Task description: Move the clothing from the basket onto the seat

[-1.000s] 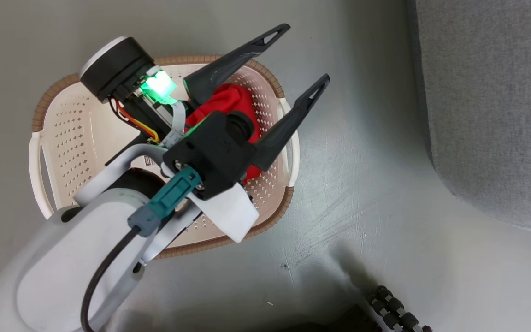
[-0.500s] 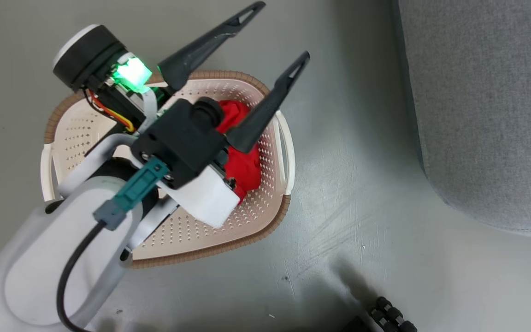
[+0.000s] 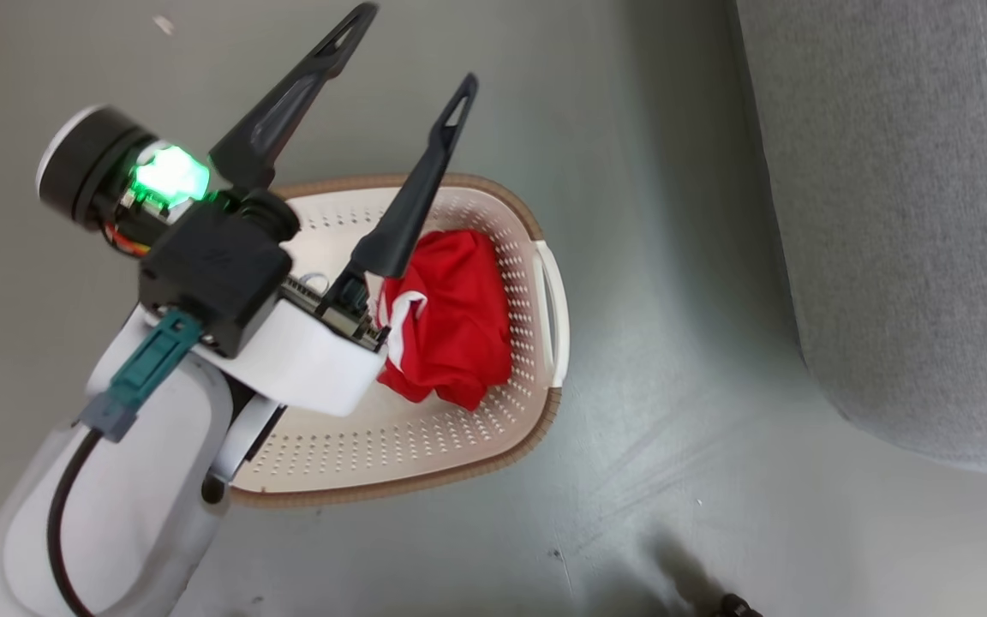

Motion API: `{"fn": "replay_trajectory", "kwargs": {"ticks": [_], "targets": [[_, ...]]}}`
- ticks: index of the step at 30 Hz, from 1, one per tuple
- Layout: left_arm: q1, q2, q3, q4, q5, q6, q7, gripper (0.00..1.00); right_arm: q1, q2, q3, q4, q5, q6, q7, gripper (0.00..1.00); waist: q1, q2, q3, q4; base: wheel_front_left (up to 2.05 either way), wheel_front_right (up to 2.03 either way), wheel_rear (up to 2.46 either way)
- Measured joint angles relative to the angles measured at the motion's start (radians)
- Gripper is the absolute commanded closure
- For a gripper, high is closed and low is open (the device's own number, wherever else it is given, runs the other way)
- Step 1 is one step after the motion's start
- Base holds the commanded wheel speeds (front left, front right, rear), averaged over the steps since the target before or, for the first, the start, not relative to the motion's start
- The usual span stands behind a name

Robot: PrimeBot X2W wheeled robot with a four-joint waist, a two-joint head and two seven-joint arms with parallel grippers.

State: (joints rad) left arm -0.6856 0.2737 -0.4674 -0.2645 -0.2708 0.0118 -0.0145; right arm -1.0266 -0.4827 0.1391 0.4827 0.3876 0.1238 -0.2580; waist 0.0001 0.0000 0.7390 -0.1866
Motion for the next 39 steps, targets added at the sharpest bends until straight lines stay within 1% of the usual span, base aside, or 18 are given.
{"fn": "replay_trajectory", "kwargs": {"ticks": [4,11,18,20,25,29,37,39], "targets": [[0.053,-0.008,0.033,0.020,-0.014,0.030,-0.044,0.00,0.011,0.014,0.042,-0.021,-0.009,0.000,0.000,0.00,0.0000,0.0000,-0.034,0.022,0.00,0.00,0.00],[0.134,-0.019,0.063,0.054,-0.060,0.051,-0.109,0.00,0.044,0.044,0.095,-0.056,-0.018,0.000,0.000,0.00,0.0000,0.0000,-0.100,0.064,0.00,0.00,0.00],[0.212,-0.030,0.103,0.088,-0.109,0.066,-0.173,0.00,0.095,0.066,0.117,-0.102,-0.044,0.000,0.000,0.00,0.0000,0.0000,-0.171,0.105,0.00,0.00,0.00],[0.236,-0.030,0.114,0.100,-0.120,0.074,-0.184,0.00,0.116,0.074,0.119,-0.109,-0.055,0.000,0.000,0.00,0.0000,0.0000,-0.192,0.116,0.00,0.00,0.00],[0.280,-0.038,0.140,0.127,-0.146,0.078,-0.200,0.00,0.162,0.087,0.124,-0.120,-0.064,0.000,0.000,0.00,-0.0001,0.0000,-0.235,0.136,0.00,0.00,0.00],[0.321,-0.050,0.164,0.151,-0.171,0.092,-0.212,0.00,0.209,0.098,0.128,-0.132,-0.084,0.000,0.000,0.00,-0.0001,0.0000,-0.279,0.153,0.00,0.00,0.00],[0.403,-0.052,0.201,0.195,-0.195,0.100,-0.226,0.00,0.307,0.111,0.100,-0.172,-0.112,0.000,0.000,0.00,0.0000,0.0000,-0.368,0.181,0.00,0.00,0.00],[0.421,-0.053,0.207,0.204,-0.197,0.100,-0.226,0.00,0.333,0.123,0.090,-0.188,-0.121,0.000,0.000,0.00,0.0000,0.0001,-0.390,0.188,0.00,0.00,0.00]]}}
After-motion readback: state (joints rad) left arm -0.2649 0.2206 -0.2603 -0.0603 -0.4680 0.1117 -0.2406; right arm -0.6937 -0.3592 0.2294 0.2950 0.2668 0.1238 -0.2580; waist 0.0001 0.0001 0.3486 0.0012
